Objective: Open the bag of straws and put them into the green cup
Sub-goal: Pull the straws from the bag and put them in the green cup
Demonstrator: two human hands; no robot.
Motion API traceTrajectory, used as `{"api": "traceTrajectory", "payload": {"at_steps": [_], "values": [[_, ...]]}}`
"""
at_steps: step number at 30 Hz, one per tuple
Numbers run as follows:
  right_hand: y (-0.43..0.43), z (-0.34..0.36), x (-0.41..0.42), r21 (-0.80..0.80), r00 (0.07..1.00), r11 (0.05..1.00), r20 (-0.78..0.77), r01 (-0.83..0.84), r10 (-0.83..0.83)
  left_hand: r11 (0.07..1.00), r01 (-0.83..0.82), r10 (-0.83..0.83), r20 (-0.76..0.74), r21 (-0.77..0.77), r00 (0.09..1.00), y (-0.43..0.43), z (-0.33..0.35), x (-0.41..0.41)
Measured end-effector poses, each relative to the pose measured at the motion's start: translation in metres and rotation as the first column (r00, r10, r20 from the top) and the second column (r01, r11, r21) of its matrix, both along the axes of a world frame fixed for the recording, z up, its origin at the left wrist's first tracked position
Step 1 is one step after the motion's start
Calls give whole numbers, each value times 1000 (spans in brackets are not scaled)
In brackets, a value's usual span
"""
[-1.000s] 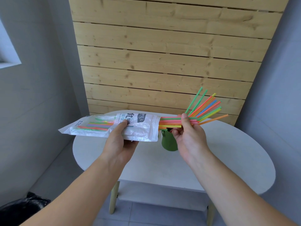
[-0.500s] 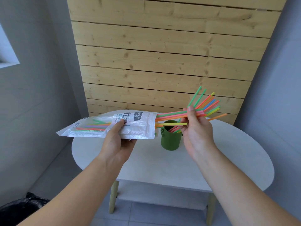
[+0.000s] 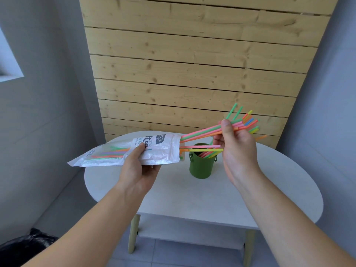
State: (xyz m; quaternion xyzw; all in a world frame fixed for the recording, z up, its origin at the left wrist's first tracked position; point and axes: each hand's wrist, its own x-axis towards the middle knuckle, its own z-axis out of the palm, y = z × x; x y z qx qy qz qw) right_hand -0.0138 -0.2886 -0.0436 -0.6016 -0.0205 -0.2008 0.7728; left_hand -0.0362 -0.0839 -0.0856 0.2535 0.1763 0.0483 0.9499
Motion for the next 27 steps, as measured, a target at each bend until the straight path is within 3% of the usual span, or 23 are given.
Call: {"api": "traceTrajectory", "payload": {"at_steps": [4,11,18,27], "values": [[-9,12,2,17,999,1000,45,13,-13,1000,-26,26,-11,-8,1000,6,1,2],[-25,15,4,125,1000,992,-3,18,-18,998,-61,61,-41,6,997,11,-2,6],[-32,22,0,36,994,995,61,91,-93,997,-82,81,-72,-4,994,16,-2,9],[-43,25,-4,34,988,988,47,148,-149,997,-81,80,-96,-11,992,15,0,8]]}}
